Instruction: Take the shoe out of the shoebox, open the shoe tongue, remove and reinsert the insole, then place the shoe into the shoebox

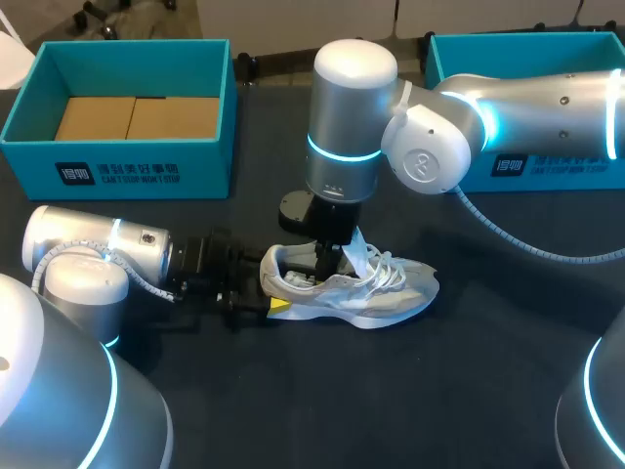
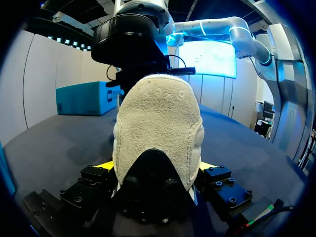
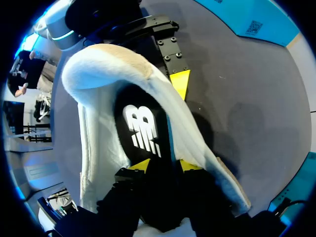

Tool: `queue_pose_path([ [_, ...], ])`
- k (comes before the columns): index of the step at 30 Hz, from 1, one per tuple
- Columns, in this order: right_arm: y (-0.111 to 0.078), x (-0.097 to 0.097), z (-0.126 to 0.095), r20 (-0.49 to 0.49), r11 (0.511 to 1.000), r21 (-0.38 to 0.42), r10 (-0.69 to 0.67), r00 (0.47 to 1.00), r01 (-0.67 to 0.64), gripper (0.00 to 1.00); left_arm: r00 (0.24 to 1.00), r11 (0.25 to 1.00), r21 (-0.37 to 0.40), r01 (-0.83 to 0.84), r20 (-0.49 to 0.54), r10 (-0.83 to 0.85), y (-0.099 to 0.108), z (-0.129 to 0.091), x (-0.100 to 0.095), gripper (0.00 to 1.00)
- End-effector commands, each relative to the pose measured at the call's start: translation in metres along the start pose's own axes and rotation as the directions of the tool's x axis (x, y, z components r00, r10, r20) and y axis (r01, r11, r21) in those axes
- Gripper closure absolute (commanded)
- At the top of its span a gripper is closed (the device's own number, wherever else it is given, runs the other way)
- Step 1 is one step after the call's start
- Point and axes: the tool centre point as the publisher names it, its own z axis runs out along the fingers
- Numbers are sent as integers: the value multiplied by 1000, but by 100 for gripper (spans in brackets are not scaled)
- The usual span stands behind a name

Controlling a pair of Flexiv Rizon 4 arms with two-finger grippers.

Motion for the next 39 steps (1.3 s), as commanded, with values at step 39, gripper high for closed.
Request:
queue_pose_path([
  [39,-5,0,-36,39,997,-68,25,999,-22,100,1000,1000,-2,1,4,-1,-1,2,0,100],
])
